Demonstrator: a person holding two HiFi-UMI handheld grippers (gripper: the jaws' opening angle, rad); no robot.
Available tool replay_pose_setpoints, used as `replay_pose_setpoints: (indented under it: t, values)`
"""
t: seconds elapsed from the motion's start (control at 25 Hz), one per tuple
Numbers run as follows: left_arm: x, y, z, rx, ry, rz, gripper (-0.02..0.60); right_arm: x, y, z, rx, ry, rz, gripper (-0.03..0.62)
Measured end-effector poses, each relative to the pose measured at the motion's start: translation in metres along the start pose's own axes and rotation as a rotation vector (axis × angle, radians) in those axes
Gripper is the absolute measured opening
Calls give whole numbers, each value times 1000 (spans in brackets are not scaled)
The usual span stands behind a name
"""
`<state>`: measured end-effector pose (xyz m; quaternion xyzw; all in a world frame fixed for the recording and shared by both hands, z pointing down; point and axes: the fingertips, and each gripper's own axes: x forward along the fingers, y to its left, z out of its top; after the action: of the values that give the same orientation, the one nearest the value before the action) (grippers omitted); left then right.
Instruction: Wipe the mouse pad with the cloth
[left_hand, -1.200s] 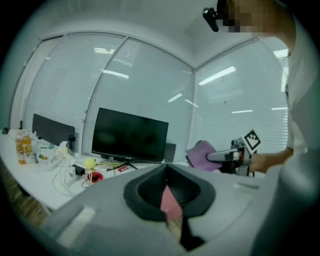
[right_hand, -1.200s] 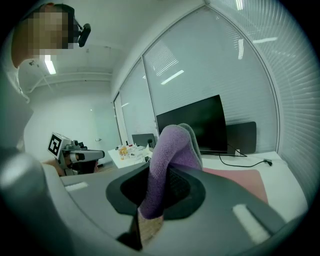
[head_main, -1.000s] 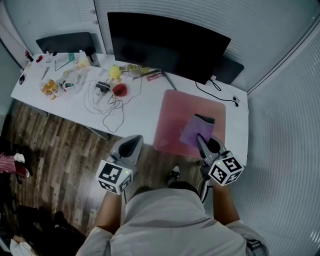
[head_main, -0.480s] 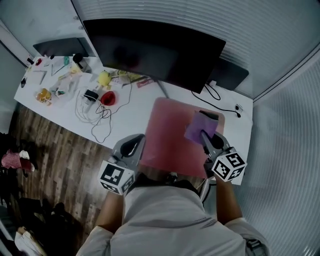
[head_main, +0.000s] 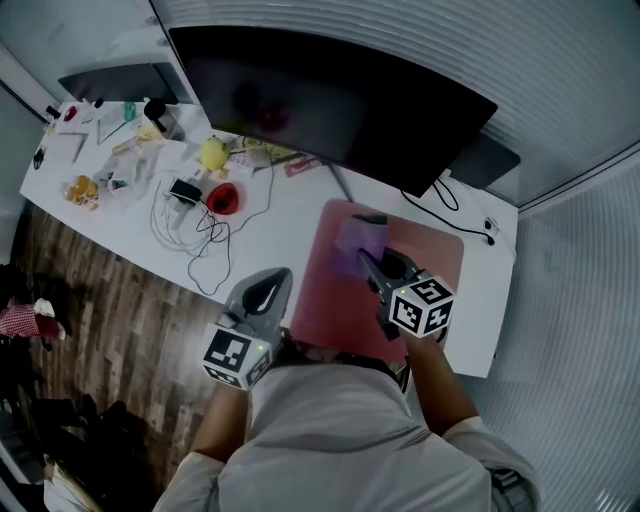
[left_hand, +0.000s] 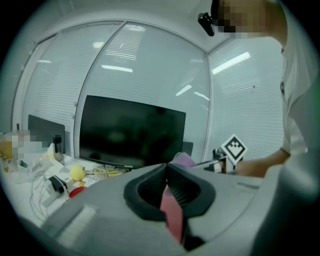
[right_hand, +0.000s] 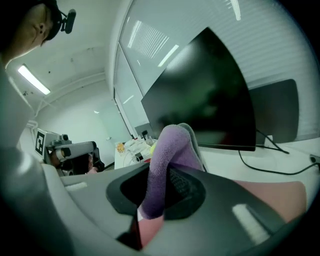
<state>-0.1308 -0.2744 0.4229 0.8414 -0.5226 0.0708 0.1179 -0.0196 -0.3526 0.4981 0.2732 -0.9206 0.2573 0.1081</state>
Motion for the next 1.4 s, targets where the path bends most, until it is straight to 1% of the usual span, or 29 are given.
replay_pose_setpoints:
  t: [0.2,0.36,0.48,0.56,0.72,0.88,1.04,1.2,1.4]
  values:
    - [-9,61,-5,-28,2,5,3,96,6,-21,7,122,-5,57]
    - [-15,106,-24,-46,31,7,3,167,5,-41,-9,208,-35,57]
    - [-14,128,-31,-36,52,-3,3,204,-4,-56,15,255,-56,57]
    - [-11,137,-33,-43,54,-14,3,212,-22,-70,27,293,-98,57]
    - [-1,137,-37,-44,73,-52,3,194,-66,-87,50,334,-222,55]
    - [14,116,-37,-28,90,-92,3,155,-103,-97,114,322,-320,55]
    - [28,82,-29,-10,98,-128,3,114,-130,-106,166,327,-378,55]
    - [41,43,-22,35,89,-161,3,69,-166,-112,203,315,-422,55]
    - [52,7,-19,69,103,-139,3,-9,-217,-127,268,300,-490,55]
